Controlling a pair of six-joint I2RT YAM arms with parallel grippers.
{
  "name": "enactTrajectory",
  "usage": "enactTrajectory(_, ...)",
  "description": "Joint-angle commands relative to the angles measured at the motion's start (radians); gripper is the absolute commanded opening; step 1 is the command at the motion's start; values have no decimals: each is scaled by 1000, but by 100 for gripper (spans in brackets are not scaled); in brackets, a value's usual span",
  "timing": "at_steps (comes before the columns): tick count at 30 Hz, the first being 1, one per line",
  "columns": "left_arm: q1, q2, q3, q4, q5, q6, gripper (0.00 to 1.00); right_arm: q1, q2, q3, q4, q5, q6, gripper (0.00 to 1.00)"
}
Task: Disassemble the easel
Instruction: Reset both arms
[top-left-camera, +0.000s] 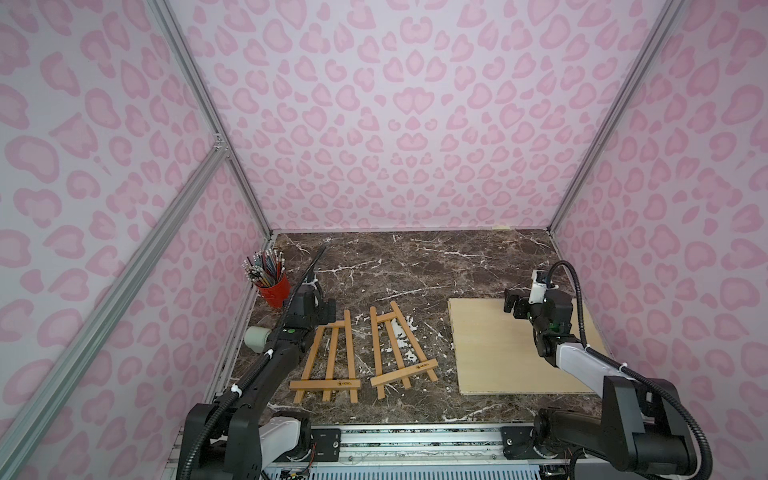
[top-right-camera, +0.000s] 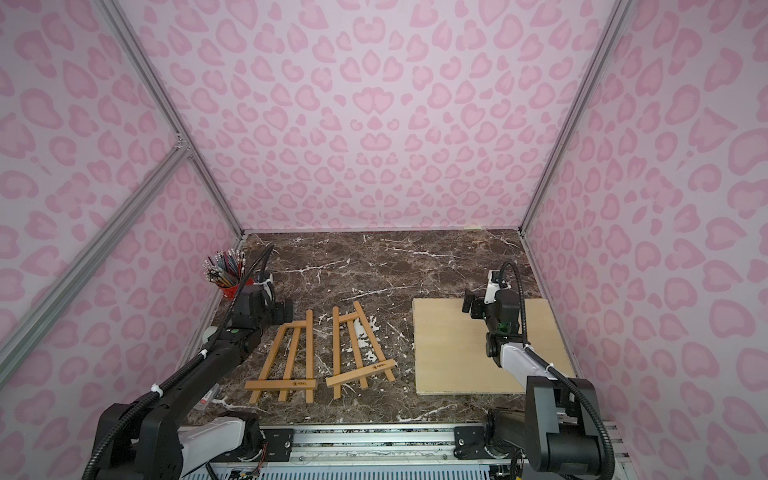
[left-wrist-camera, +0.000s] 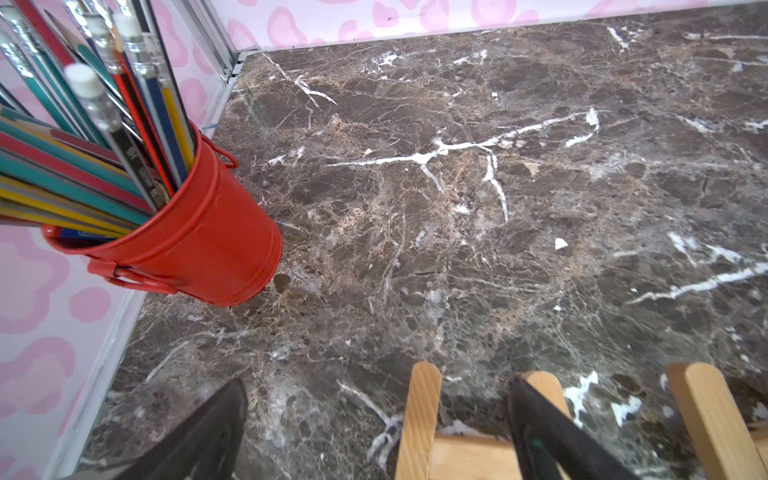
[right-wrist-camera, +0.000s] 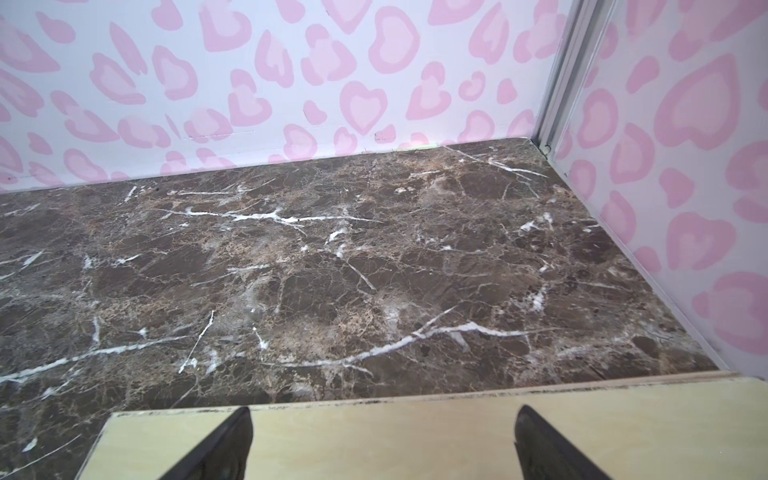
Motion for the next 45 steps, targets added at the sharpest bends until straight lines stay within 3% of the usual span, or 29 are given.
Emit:
enactTrajectory(1, 13, 21, -29, 200, 26, 34, 100, 0, 33, -42, 237, 25, -50, 99)
enactTrajectory(9, 15, 136, -121, 498, 68, 66, 99, -3, 108, -104, 432, 33, -60, 99)
enactTrajectory(13, 15, 216, -148, 638, 48, 68, 99, -5, 125, -95, 435, -3, -69, 99)
enactTrajectory(23, 16, 346, -177, 800, 42, 70, 99, -5, 112, -115, 462, -56, -84, 99)
enactTrajectory(27, 15, 385, -178, 840, 30, 65, 99, -5, 106, -139, 509, -76, -75, 99)
enactTrajectory(32, 15, 383, -171, 820, 25, 65, 100, -3, 195, -207, 734, -109, -72, 99)
enactTrajectory(45, 15, 385, -160, 804, 25, 61, 99, 26, 245, -176, 716, -35, -80, 99)
